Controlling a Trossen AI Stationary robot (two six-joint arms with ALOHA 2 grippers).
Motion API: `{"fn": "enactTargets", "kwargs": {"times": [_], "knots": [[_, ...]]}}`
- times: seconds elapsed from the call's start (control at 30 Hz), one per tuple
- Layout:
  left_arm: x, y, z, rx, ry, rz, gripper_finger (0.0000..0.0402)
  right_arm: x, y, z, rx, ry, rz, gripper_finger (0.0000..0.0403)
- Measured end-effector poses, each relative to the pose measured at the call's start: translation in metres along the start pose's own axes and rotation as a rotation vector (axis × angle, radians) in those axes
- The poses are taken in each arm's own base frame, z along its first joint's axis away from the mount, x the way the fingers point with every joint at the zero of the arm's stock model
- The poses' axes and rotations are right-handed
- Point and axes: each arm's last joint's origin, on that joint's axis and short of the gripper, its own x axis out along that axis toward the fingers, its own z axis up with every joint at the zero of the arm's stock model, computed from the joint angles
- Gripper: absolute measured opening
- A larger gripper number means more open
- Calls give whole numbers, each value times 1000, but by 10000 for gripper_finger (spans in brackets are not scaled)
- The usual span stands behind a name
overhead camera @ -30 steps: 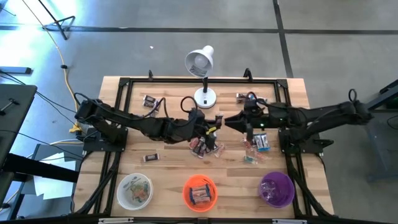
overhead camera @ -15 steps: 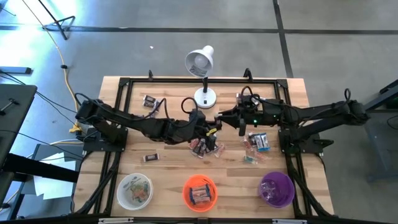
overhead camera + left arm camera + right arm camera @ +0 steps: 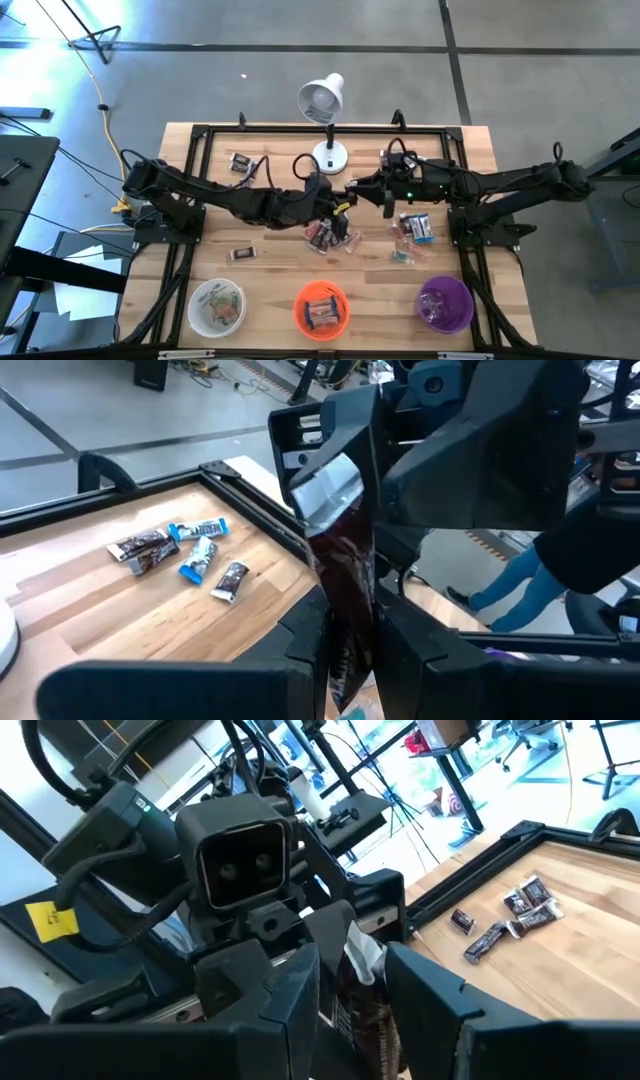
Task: Organize candy in baskets
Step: Put the brown chocolate bar into the purple bucket
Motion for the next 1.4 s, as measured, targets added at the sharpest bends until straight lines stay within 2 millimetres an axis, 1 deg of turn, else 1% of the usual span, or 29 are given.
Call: {"fn": "enactTargets", "kwargs": {"times": [0.53, 1.0, 1.17, 1.4], "knots": [[2, 1, 3, 44, -19, -2, 51, 5, -2, -4, 15, 11, -10, 112], [2, 2, 3, 64, -17, 6, 51, 5, -3, -6, 20, 34, -14, 112], [1, 1, 2, 117, -19, 12, 51, 5, -6, -6, 19, 46, -30, 112], [1, 2, 2, 115, -18, 14, 51, 5, -10, -4, 22, 50, -48, 112]]}}
